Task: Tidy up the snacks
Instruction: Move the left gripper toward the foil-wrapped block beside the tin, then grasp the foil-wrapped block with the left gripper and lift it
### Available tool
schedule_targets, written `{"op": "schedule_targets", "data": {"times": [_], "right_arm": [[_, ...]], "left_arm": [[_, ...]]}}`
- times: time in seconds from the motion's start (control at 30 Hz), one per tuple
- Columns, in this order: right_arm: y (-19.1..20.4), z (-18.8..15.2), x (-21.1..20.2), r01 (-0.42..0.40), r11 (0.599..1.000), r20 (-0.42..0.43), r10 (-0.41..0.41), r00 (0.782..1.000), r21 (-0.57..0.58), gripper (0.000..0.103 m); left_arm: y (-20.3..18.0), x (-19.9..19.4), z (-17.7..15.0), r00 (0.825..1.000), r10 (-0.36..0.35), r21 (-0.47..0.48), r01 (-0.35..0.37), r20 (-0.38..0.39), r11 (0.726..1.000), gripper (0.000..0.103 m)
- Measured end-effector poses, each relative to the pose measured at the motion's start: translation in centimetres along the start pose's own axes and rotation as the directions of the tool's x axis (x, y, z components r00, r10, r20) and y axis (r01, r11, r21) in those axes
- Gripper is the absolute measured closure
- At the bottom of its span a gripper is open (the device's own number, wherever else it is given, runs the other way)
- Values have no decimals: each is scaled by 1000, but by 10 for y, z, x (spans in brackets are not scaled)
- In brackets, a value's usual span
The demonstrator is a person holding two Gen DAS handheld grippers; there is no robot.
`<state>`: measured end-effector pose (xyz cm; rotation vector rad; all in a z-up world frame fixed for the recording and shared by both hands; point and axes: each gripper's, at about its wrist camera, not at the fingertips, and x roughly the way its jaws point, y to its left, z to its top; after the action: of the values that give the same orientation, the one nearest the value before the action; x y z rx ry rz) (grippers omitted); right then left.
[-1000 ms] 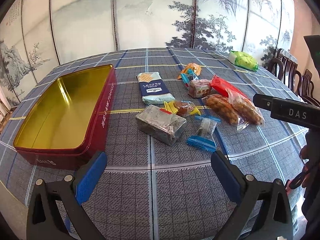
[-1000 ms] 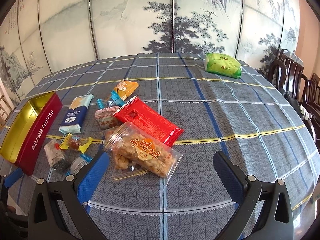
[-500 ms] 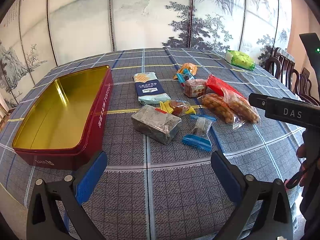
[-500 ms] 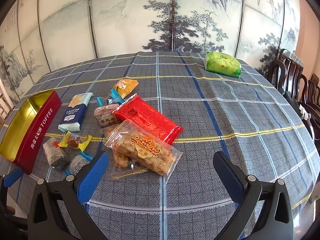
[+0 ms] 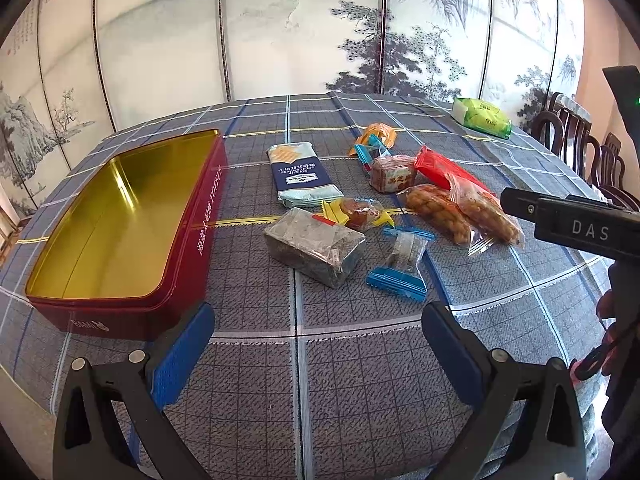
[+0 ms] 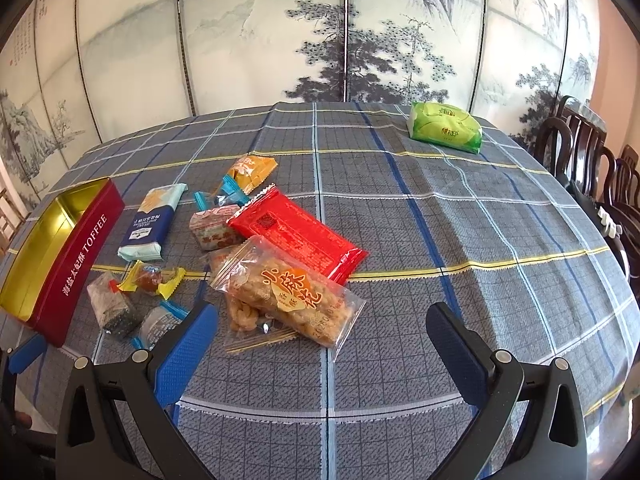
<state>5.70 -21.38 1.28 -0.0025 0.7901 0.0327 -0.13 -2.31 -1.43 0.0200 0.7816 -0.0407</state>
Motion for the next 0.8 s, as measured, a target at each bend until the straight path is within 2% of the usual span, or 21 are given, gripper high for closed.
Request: {"op": "schedule_targets", "data": {"times": [0.6,0.8], "right_arm": [[-12,0,9,-27,999,-17,28,999,29,0],[-18,-2,13,-51,998,-26,53,998,46,0]], "left_arm": [[-6,16,16,999,39,37,-38,-29,999,1],[-2,28,30,999,22,-9,-22,-32,1000,1]]}}
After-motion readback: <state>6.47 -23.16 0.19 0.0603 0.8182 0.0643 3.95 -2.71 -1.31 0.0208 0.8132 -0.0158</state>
